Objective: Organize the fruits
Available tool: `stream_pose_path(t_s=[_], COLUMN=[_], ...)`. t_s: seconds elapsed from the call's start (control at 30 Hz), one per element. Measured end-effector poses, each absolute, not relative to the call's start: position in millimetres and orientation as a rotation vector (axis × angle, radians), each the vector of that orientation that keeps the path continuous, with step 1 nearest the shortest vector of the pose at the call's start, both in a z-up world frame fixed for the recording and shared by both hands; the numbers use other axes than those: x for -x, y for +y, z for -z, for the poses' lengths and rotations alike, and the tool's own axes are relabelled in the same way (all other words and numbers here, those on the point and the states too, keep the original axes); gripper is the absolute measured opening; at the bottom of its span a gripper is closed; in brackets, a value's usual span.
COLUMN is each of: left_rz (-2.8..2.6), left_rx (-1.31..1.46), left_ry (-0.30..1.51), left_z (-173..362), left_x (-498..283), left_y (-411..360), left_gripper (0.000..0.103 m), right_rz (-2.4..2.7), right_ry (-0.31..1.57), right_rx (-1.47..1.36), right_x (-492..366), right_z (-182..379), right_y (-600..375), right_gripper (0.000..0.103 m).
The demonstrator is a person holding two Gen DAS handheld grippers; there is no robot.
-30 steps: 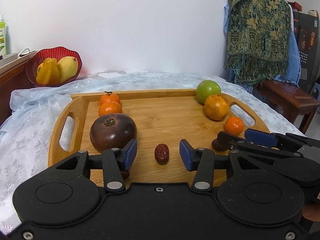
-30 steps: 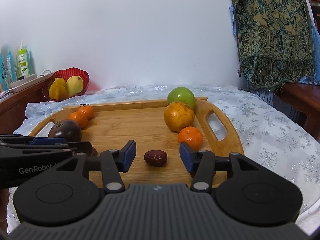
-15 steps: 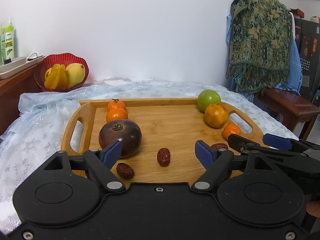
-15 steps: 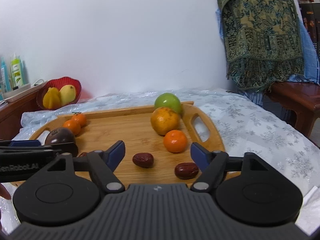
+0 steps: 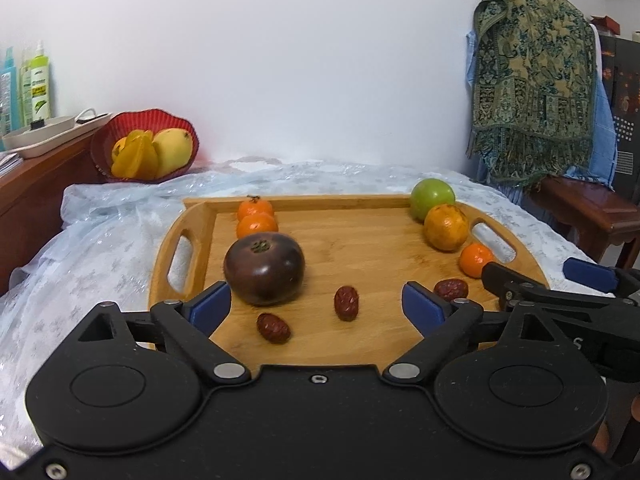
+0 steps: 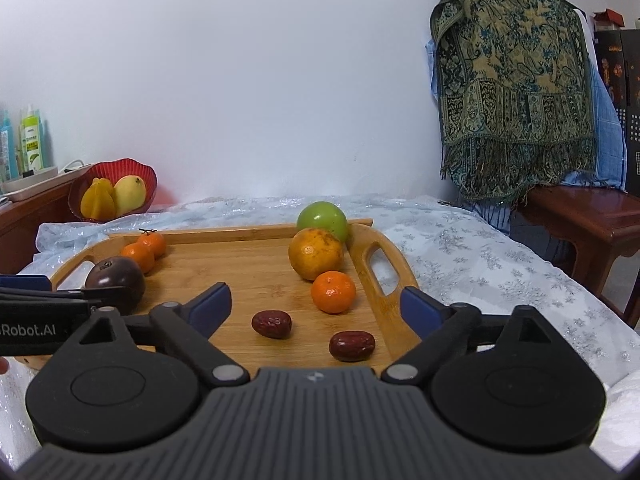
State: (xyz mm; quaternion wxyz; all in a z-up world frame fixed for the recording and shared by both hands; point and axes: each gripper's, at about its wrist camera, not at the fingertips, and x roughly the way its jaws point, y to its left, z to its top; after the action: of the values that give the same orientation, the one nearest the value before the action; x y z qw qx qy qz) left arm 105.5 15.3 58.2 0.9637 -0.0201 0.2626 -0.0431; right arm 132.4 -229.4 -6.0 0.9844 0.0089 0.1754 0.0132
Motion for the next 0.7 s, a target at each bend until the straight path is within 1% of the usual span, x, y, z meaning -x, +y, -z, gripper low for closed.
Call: stream_pose_path(t_s=[0.1,0.2,0.23,0.27,0.3,0.47,0.7], left_rz=[0.074,0.062,0.057,0.051,0.044,0.009,-0.003], left_rx=[0.049,0.067,0.071,0.074,0.075,0.030,0.033], left_ry=[0.539,0.542,0.543,0.544,0.543,0.526,0.556], left_z=[-56,-54,-53,-52,-51,-46,-37], left_x=[-101,-96,-94,-92,-90,-75,-63], left_y=[19,25,27,29,30,31,35], left_gripper=[0.092,0.093,0.094,0.099,0.102,0.102,0.102], right_rz=[-0.034,-0.032,-0.031,-0.029,-0.026,-0.024,-0.033], right_ry=[0.354,0.349,0.348,0.347,0.346,0.351,0.380], right_rx=[-0.013,0.010,0.019,0.026,0.030,0.029,0.032], right_x=[-130,-127,-125,-124,-122,-115,-109], right_z=[7,8,9,10,11,15,23], right_y=[-228,-225,-224,-224,-223,-223,-221], right_gripper=[0.103,0.103,0.103,0.103,0.103,0.103,0.103])
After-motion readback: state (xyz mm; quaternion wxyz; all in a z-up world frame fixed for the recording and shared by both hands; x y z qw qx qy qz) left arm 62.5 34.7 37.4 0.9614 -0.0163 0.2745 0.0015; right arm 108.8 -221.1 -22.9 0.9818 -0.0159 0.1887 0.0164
